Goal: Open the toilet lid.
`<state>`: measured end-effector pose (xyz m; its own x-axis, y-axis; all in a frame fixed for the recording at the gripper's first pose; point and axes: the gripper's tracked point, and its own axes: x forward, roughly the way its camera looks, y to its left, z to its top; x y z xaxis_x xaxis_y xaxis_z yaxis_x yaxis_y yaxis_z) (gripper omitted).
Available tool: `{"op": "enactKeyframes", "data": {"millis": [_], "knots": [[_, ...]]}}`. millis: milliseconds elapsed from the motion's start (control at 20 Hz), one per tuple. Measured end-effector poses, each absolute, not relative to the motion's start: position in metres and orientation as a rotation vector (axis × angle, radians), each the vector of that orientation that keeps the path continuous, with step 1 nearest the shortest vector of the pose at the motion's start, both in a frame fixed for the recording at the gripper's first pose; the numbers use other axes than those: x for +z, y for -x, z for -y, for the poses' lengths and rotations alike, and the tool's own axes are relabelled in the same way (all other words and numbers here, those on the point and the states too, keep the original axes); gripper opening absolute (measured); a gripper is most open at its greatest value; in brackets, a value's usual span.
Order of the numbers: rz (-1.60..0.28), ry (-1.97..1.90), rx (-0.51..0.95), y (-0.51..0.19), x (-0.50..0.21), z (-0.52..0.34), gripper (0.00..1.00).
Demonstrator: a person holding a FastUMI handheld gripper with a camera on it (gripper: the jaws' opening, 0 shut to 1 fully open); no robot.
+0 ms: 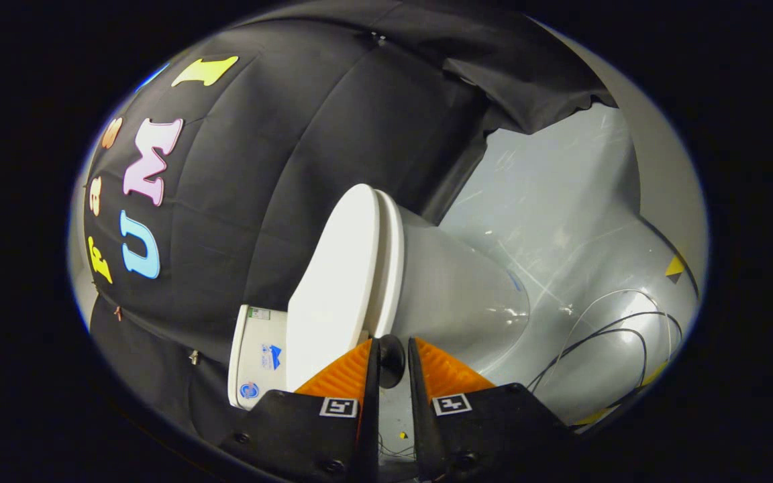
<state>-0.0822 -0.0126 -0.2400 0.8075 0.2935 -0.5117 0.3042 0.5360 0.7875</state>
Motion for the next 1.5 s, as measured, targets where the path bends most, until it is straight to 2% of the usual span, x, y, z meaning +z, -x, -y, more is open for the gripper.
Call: {"op": "enactKeyframes", "data": {"millis": [400, 500, 950, 1100, 1500], "knots": [[-0.692, -1.073, 0.023, 0.086, -0.248, 0.002, 0.26], [-0.695, -1.141, -0.016, 0.081, -0.244, 0.01, 0.09], [-0.688, -1.139, 0.033, 0.081, -0.242, 0.002, 0.08], [-0.679, -1.115, -0.001, 0.077, -0.231, 0.002, 0.05], [-0.679, -1.071, -0.061, 0.077, -0.191, -0.011, 0.05]]}}
